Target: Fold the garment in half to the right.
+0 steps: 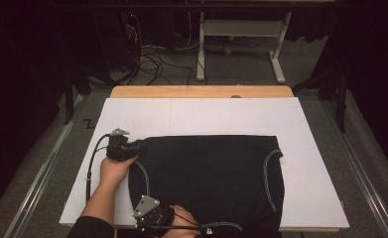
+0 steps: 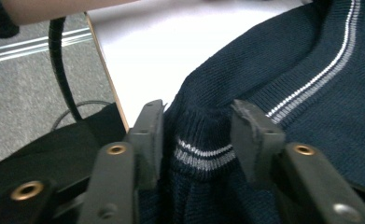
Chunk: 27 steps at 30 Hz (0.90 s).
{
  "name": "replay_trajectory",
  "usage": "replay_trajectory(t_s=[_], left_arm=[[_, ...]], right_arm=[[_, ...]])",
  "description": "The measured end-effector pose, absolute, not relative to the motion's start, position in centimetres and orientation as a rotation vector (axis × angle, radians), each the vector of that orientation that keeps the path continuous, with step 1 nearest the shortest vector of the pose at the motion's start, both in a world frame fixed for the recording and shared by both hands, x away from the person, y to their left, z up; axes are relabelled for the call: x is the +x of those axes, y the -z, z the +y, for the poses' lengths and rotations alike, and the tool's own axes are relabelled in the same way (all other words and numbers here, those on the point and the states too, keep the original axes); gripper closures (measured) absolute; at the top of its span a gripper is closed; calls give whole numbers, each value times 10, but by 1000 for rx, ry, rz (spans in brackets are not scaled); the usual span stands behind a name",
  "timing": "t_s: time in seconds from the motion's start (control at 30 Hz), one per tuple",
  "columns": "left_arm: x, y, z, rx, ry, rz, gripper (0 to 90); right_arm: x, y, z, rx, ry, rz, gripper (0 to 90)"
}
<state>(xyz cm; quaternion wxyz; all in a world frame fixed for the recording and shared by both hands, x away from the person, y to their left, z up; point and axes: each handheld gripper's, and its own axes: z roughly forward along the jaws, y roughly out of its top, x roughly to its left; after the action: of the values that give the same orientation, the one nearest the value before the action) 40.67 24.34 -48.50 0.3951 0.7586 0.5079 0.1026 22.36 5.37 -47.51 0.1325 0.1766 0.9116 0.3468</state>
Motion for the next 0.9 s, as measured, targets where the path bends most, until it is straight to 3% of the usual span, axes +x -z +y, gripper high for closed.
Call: replay_trajectory(t_s=[0.17,0.3,0.9], left_arm=[[407,485,243,1923,-260,1289,660],[407,485,243,1925,-262,1289,660],[404,481,241,1911,-279,1325,708]], right_arm=[[224,475,53,469,-977,2626,734],[223,475,54,438,-967,2621,779],[226,456,34,451,-1121,2580,805]])
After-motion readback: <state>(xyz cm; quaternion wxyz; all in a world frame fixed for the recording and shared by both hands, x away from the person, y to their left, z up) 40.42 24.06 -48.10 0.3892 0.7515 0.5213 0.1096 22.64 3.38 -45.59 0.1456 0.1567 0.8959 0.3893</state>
